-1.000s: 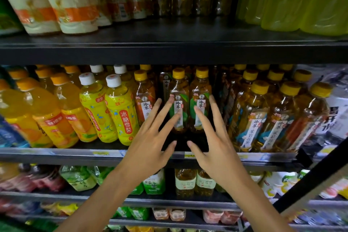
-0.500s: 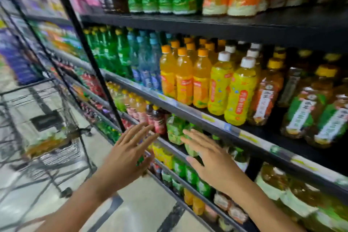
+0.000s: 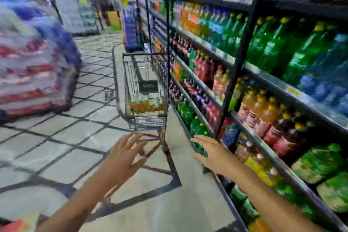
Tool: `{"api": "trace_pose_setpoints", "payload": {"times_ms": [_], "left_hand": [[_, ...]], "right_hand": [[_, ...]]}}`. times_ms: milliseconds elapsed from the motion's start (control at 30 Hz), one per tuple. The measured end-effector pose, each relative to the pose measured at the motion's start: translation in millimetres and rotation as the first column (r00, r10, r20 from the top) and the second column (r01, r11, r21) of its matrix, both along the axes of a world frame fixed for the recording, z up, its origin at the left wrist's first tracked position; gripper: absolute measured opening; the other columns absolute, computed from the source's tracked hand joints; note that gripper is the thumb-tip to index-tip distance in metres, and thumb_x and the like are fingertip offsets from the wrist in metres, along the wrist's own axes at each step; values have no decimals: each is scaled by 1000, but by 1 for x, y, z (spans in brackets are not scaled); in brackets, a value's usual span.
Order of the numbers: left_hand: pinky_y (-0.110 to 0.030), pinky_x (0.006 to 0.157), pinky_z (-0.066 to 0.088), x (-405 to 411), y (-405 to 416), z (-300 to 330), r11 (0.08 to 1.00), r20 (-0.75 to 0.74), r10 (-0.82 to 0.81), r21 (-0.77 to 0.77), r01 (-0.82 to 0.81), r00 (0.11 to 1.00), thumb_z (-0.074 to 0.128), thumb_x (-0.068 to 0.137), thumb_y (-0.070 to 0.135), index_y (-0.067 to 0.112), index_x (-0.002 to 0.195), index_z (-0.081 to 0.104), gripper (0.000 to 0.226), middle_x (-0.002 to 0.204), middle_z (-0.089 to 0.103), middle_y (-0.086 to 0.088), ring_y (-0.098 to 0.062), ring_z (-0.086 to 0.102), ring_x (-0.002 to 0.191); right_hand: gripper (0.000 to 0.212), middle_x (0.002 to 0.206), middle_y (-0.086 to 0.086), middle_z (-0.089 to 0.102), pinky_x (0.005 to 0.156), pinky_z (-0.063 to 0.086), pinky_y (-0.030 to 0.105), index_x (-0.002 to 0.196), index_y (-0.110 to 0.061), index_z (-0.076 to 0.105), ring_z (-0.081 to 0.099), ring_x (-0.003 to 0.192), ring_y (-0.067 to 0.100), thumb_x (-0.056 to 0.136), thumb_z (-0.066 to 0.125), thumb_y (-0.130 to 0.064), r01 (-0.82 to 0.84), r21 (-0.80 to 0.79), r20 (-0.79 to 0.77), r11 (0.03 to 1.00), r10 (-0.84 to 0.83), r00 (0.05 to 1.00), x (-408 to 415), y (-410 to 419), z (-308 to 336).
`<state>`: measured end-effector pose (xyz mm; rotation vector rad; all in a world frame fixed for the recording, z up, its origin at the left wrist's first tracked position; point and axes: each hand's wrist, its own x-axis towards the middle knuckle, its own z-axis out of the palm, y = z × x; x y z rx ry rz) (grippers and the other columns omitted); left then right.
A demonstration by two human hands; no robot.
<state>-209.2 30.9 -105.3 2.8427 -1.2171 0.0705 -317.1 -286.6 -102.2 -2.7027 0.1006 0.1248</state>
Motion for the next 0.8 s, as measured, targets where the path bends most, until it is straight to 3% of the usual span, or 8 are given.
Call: {"api": "trace_pose_setpoints", "payload": {"times_ms": [133, 267, 367, 467, 633, 800], "left_hand": [[-58, 109, 45, 55, 52, -13, 994, -49, 103, 34, -101, 994, 15, 99, 69, 20, 137, 63, 78, 148, 55, -10, -40, 52, 135], [-56, 111, 42, 104, 68, -32, 988, -114, 152, 44, -147, 982, 13, 98, 72, 21, 138, 62, 81, 151, 53, -9, -40, 49, 138], [-53, 114, 39, 145, 60, -45, 982, -148, 186, 48, -181, 971, 18, 97, 72, 24, 141, 59, 77, 153, 51, -5, -38, 45, 141], [-52, 119, 34, 192, 38, -51, 978, -180, 209, 44, -204, 961, 26, 93, 68, 24, 145, 55, 74, 156, 47, -3, -36, 39, 146], [-46, 125, 21, 279, -4, -57, 965, -229, 261, 47, -258, 938, 19, 88, 71, 25, 153, 43, 83, 163, 35, -2, -32, 24, 153], [-45, 125, 24, 357, -32, -73, 952, -296, 306, 82, -296, 905, 20, 88, 71, 29, 153, 42, 81, 163, 35, 0, -29, 25, 153]], "right_hand": [[69, 165, -8, 27, 124, 20, 32, 157, -24, 31, 21, 152, 13, 98, 56, -52, -24, 26, -85, 999, 27, 996, 76, 33, -14], [79, 163, -8, 30, 123, 25, 38, 156, -28, 32, 26, 150, 13, 91, 50, -69, -25, 65, -134, 998, 33, 990, 140, 34, -26], [66, 160, -4, 35, 122, 26, 34, 154, -24, 36, 31, 148, 15, 98, 54, -53, -68, 77, -137, 995, 79, 987, 194, 27, -34], [67, 162, -4, 32, 122, 26, 39, 155, -27, 34, 29, 149, 15, 97, 55, -54, -60, 110, -156, 992, 77, 985, 257, 14, -47], [65, 162, -3, 33, 120, 30, 39, 155, -26, 35, 32, 148, 18, 98, 57, -49, -68, 189, -196, 980, 106, 975, 359, -11, -62], [64, 158, 2, 39, 115, 33, 34, 153, -21, 39, 39, 144, 20, 98, 61, -45, -34, 255, -252, 966, 101, 962, 448, -33, -78]]}}
